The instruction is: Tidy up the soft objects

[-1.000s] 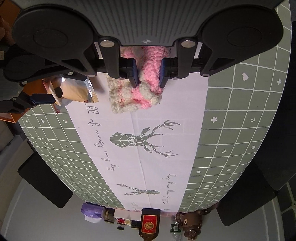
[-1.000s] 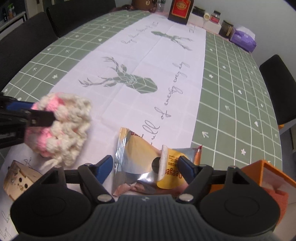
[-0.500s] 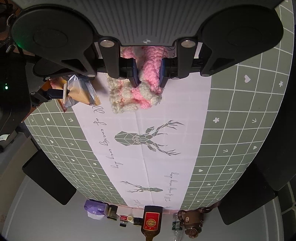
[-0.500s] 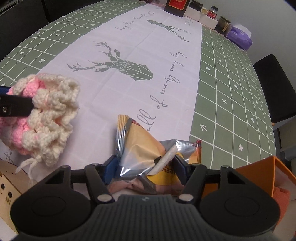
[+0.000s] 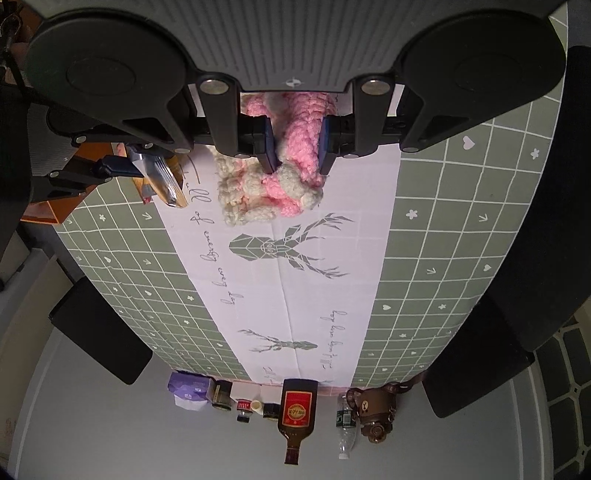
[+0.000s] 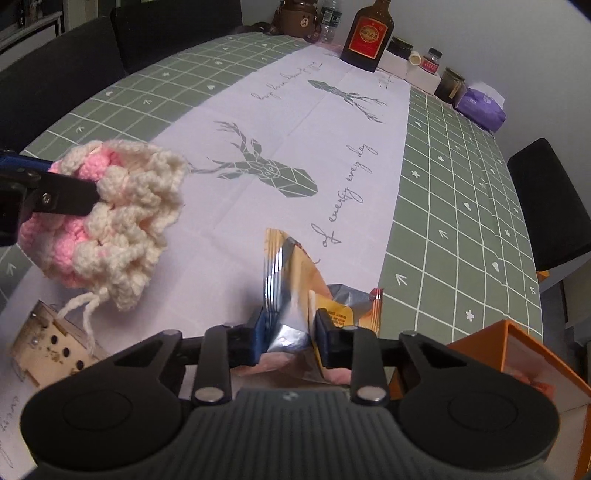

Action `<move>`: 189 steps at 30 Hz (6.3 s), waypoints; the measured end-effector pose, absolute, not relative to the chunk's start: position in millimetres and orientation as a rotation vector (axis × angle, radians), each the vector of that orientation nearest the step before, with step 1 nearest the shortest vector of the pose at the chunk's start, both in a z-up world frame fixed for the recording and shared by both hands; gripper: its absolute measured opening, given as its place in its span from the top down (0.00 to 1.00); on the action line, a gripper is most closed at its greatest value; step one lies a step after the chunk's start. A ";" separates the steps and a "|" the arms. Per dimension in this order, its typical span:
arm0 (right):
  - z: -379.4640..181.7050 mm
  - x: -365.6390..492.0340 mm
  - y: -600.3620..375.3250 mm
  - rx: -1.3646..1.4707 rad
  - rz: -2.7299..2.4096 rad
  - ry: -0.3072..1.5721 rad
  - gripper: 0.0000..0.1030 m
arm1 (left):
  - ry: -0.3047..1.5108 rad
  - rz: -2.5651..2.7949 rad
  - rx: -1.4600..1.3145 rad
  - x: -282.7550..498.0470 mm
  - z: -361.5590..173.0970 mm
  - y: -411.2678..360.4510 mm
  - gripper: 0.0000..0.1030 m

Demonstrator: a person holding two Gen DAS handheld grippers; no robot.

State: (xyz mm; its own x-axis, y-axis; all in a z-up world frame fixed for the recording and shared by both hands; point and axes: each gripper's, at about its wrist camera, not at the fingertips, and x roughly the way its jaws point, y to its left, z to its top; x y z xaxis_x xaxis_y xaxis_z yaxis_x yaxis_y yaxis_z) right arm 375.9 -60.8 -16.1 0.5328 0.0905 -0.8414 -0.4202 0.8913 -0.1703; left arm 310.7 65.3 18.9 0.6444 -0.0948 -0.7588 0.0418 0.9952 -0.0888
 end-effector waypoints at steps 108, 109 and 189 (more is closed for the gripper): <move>111.1 71.1 -193.5 -0.207 0.158 0.425 0.21 | 0.287 -0.334 0.174 74.6 100.2 -39.4 0.38; 107.4 62.6 -187.3 -0.198 0.156 0.406 0.21 | 0.269 -0.306 0.172 69.9 98.1 -35.0 0.38; -11.4 -10.5 -159.5 0.083 -0.051 0.413 0.03 | 0.515 -0.089 0.067 7.2 -10.9 -6.6 0.12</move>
